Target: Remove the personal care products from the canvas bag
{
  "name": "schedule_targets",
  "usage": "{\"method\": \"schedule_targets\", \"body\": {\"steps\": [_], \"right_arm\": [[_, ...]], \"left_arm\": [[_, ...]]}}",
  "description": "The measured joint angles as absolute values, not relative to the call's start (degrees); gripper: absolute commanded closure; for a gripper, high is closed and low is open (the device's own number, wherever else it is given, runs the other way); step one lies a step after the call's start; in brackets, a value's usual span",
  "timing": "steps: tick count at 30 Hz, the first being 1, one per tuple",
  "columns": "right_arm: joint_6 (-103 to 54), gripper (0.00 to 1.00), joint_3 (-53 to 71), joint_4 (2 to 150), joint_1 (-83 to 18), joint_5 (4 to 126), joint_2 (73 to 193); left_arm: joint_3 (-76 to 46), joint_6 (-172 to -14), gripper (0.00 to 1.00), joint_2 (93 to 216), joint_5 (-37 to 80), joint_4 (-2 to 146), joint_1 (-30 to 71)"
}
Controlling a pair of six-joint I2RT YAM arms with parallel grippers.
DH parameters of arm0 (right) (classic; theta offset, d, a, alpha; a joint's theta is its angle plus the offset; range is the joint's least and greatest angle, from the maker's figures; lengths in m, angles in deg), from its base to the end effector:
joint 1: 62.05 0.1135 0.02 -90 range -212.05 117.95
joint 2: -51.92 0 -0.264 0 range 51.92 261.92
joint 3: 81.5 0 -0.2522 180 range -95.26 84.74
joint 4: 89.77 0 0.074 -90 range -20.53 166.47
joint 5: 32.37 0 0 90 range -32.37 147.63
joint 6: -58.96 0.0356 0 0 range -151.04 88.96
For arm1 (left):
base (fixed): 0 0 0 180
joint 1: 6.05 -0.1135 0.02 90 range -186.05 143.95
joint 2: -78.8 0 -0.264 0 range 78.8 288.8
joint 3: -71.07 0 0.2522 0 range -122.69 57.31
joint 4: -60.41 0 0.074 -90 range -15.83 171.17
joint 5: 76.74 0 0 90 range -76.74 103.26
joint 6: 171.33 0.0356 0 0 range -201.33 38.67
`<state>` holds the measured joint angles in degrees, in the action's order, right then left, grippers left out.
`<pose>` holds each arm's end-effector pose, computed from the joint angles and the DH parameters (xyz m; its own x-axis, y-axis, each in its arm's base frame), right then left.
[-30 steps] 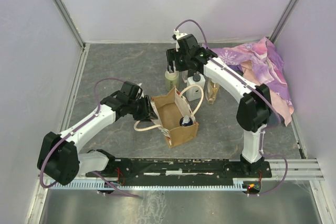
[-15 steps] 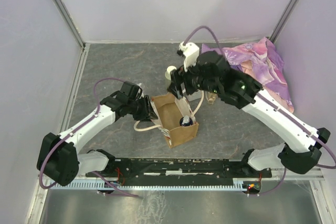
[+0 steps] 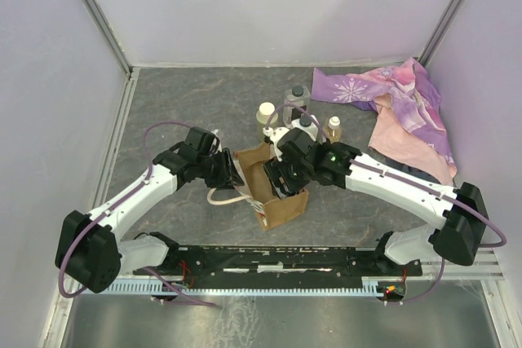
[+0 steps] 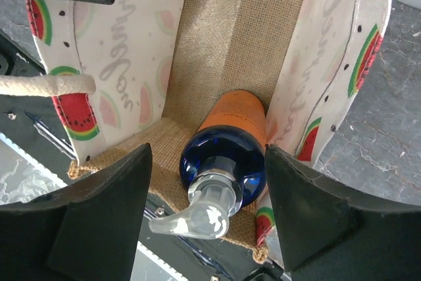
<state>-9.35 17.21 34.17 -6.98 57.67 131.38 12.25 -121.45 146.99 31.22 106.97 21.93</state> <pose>0.1648 0.2360 0.2922 -0.7348 -0.4066 -0.5429 -0.5903 0.7776 0.2166 0.1990 -0.1182 0.2282 -0.9453 -0.1919 -0.2638 -0.0135 0.8309 -0.5563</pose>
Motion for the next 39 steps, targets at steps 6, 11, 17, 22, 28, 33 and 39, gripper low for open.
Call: {"method": "schedule_targets", "body": {"steps": [6, 11, 17, 22, 28, 33, 39], "right_arm": [[-7.9, 0.24, 19.8, 35.8, -5.9, 56.1, 131.4], [-7.0, 0.26, 21.0, 35.4, -4.5, 54.1, 131.4], [-6.8, 0.5, 21.0, 34.8, -3.9, 51.9, 131.6], [-7.6, 0.52, 15.1, 28.5, -3.2, 50.7, 134.2], [-10.7, 0.51, -3.5, 22.5, -2.9, 47.4, 137.8], [-13.5, 0.51, -16.3, 20.7, -2.9, 42.0, 137.9], [-15.8, 0.51, -21.3, 16.8, -3.6, 34.7, 137.0]], "left_arm": [[12.2, -121.4, 0.97, 146.9, 31.2, 107.1, 21.9], [12.2, -121.4, 0.97, 146.9, 31.2, 107.1, 21.9], [12.2, -121.4, 0.97, 146.9, 31.3, 107.1, 21.9], [12.2, -121.4, 0.97, 146.9, 31.3, 107.1, 21.9], [12.2, -121.4, 0.97, 146.9, 31.3, 107.1, 21.9], [12.2, -121.4, 0.97, 146.9, 30.8, 107.3, 21.9], [11.8, -121.5, 0.97, 144.7, 28.2, 108.4, 21.9]]}}
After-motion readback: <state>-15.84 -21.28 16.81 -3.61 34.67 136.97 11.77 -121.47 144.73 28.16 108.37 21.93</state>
